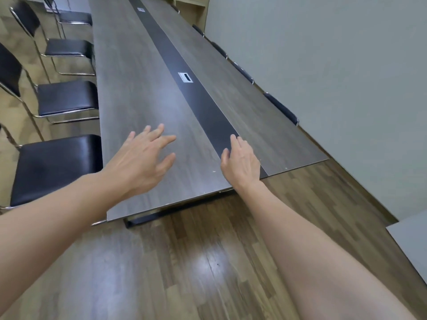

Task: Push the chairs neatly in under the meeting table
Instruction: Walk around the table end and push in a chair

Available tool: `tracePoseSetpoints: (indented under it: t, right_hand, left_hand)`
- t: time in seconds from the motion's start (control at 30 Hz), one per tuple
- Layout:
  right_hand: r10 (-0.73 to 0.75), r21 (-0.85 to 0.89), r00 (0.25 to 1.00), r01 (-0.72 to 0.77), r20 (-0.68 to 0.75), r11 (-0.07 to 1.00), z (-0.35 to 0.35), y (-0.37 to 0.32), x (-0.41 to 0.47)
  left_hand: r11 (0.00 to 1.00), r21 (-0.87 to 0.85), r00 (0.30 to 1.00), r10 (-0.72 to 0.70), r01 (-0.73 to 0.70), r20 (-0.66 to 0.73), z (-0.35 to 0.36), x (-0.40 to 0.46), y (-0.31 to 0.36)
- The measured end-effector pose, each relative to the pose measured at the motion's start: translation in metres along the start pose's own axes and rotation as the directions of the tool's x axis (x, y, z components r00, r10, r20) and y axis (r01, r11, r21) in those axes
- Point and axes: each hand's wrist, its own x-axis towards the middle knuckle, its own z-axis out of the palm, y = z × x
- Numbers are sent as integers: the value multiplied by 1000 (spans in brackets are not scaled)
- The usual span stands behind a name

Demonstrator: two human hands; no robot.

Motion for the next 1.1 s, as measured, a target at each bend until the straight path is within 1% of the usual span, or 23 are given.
tracePoseSetpoints:
  t: [0.17,0.27,0.43,0.57,0.73,0.9,1.1]
  right_hand:
    - [54,-27,998,-53,35,998,11,-40,11]
    - [60,-16,998,-60,13,998,25,-71,19]
    - [93,-23,994,-92,50,995,39,-141,20]
    - [88,-20,995,-87,55,996,46,-191,31]
    - [115,-55,991,-111,69,992,48,-238,38]
    - [135,-74,987,-129,89,989,54,-274,33]
    - [224,-129,973,-216,50,968,55,-320,9]
  left_hand:
    - [999,-48,999,19,-21,-33,-14,-2,-35]
    - [998,-52,999,30,-32,-35,-19,-1,-66]
    - [999,-27,998,30,-29,52,-35,-9,-133]
    - [998,-62,999,-11,14,46,-60,-5,-179]
    - [992,-128,999,-16,21,41,-73,-3,-214]
    - [993,-114,997,19,-10,80,-78,-5,-241]
    - [987,-98,984,140,-129,115,-102,-15,-274]
